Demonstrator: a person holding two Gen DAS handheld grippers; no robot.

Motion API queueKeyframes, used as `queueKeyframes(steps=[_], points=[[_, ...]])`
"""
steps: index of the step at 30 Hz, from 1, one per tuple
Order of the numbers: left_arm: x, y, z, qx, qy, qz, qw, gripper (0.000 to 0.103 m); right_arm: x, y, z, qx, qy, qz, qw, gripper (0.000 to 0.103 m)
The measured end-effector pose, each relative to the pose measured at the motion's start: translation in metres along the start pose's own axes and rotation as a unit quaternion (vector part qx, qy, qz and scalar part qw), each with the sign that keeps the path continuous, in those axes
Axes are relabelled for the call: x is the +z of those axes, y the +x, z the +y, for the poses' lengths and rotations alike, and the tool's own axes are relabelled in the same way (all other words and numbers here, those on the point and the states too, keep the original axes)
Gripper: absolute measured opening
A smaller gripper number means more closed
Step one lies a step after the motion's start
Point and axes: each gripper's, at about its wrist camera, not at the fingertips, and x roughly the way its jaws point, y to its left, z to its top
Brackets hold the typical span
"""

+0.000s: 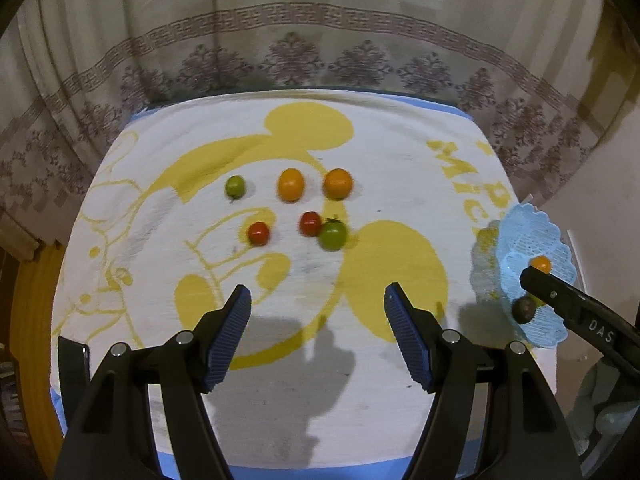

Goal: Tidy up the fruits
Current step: 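Withdraw both open tools from the basket back over the tomatoes, then grasp a red tomato with the left tool while the right tool grasps a large green tomato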

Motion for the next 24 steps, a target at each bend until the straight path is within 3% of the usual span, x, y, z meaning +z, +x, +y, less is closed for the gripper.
queueKeyframes(steps=[14,24], points=[[0.003,0.032,0.055,0.017,-0.017,0.028,0.9993,0.069,-0.004,0.048,0.058,0.008,-0.047,0.043,0.998,0.061],[0.019,0.087,0.078,0.015,0.0,0.055,0.9984,0.069,-0.001,0.092,0.088,-0.002,-0.073,0.068,0.995,0.061]])
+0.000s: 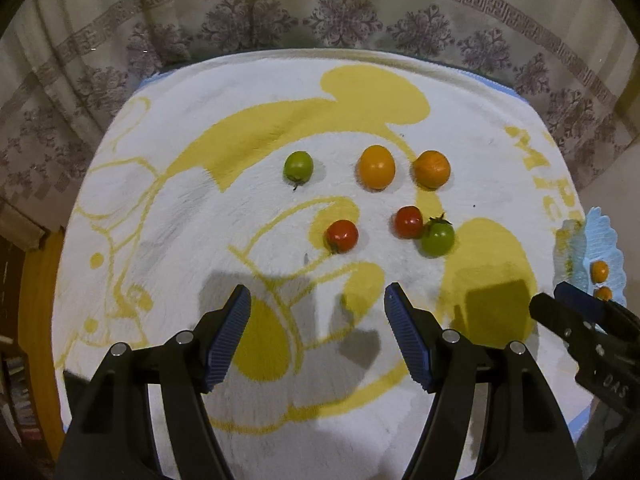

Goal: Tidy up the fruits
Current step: 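Grasp a red tomato with the left tool while the right tool grasps a large green tomato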

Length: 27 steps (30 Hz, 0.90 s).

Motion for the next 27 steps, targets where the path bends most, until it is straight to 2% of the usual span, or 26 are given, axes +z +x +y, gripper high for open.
queueKeyframes(steps=[8,17,22,25,27], points=[[0.018,0.041,-0.003,-0.017,0.02,0.013,0.9996,0.069,0.005,0.03,0.001,-0.021,0.0,0.022,1.0,0.061],[0.031,0.079,0.002,-0.03,0.02,0.034,0.9988,0.069,0.015,0.055,0.002,-0.023,0.003,0.037,0.999,0.061],[0.032,0.09,0.001,-0.031,0.028,0.034,0.9985,0.061,0.02,0.067,0.009,-0.018,-0.002,0.042,0.999,0.061],[0.032,0.087,0.001,-0.033,0.036,0.024,0.9985,0.048,0.023,0.072,0.013,-0.015,-0.007,0.045,0.999,0.061],[0.033,0.085,0.002,-0.054,0.038,0.022,0.9976,0.032,0.025,0.075,0.016,-0.012,-0.009,0.046,0.999,0.061]])
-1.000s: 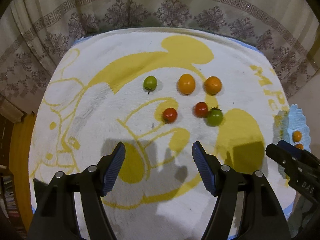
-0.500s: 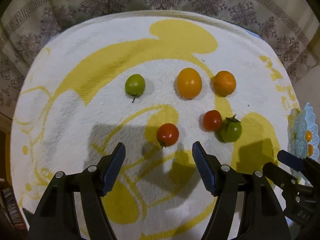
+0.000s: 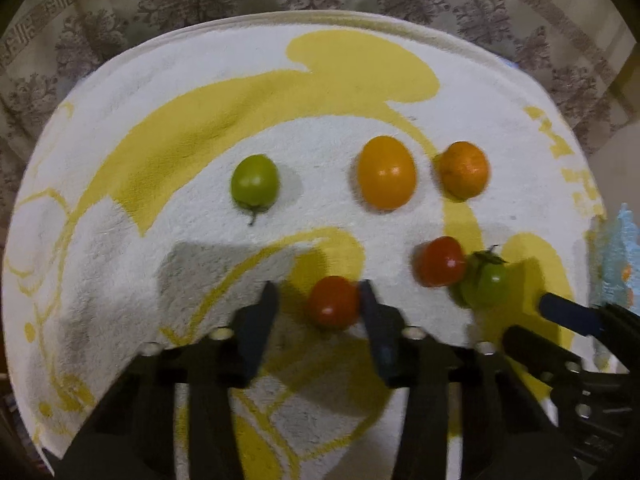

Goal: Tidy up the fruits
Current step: 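Grasp a red tomato with the left tool while the right tool grasps a large green tomato, then carry the red and green tomatoes toward the blue basket with both tools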

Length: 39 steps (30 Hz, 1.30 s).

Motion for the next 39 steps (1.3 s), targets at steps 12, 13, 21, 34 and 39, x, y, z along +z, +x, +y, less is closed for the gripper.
queueKeyframes(steps=[12,13,21,34,39], points=[[-0.004,-0.024,0.01,-0.003,-0.016,-0.01,0.9998,0.027,0.019,0.021,0.021,0.01,-0.03,0.002,1.0,0.061],[-0.004,-0.026,0.01,-0.003,-0.017,-0.011,0.9998,0.027,0.021,0.023,0.023,0.01,-0.034,0.001,0.999,0.059],[-0.011,-0.036,0.021,-0.002,-0.028,-0.011,0.9995,0.027,0.026,0.032,0.028,-0.008,-0.056,-0.001,0.998,0.04],[-0.018,-0.051,0.012,0.008,-0.028,-0.018,0.9994,0.027,0.009,0.009,0.016,0.0,-0.031,-0.004,1.0,0.033],[-0.025,-0.063,0.001,0.016,-0.026,-0.023,0.9993,0.027,-0.002,-0.008,0.012,0.01,-0.022,-0.011,1.0,0.033]])
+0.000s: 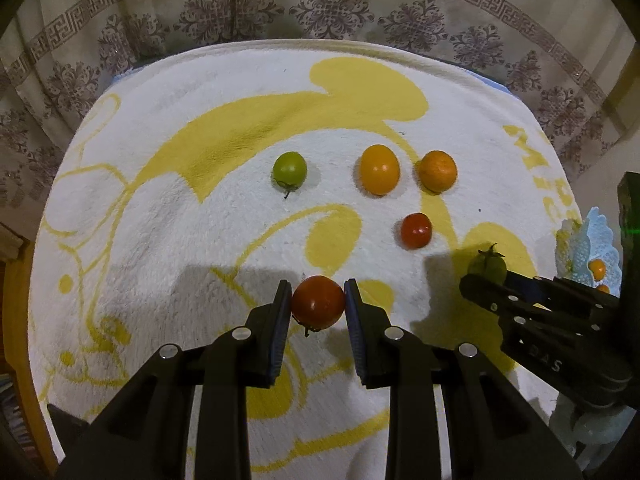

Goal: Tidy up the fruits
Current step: 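Carry the red and green tomatoes toward the blue basket with both tools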

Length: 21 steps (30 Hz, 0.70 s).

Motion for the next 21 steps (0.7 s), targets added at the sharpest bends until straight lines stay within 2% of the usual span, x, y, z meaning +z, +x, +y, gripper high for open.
queueKeyframes(steps=[9,21], points=[[-0.008,-0.04,-0.026,0.012,0.004,-0.031,0.9994,0.027,-0.021,-0.038,-0.008,0.017,0.0,-0.017,1.0,0.033],[-0.023,-0.082,-0.074,0.015,0.024,-0.062,0.9977,0.027,-0.05,-0.089,-0.043,0.031,0.01,-0.04,0.999,0.033]])
